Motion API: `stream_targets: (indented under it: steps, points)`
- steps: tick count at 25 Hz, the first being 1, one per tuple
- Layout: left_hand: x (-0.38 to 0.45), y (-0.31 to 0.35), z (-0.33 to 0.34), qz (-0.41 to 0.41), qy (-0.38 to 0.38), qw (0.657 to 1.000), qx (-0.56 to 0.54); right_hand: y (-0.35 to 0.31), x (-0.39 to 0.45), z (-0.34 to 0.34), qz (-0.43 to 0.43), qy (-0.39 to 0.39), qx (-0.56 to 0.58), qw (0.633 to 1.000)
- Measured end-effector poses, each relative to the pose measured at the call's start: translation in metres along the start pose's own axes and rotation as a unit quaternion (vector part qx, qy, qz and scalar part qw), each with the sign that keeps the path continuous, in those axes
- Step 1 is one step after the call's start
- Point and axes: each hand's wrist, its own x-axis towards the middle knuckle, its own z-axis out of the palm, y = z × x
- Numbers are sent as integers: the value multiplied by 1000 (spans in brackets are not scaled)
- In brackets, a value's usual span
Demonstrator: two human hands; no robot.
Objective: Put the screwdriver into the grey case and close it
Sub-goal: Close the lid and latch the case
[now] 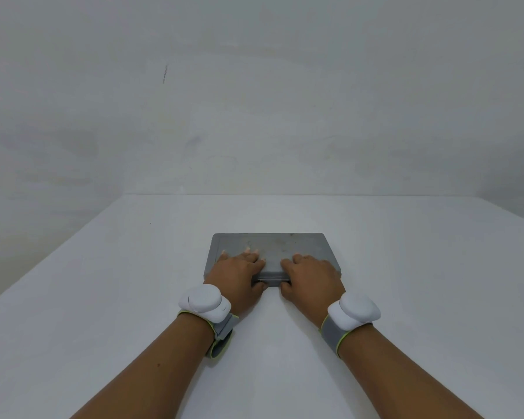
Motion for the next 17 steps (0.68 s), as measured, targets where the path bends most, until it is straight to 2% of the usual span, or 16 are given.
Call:
stream_targets:
  steps: [17]
  points:
    - [-6,6,-13,-9,-7,1000,-17,-4,-6,-8,21,11,35,999]
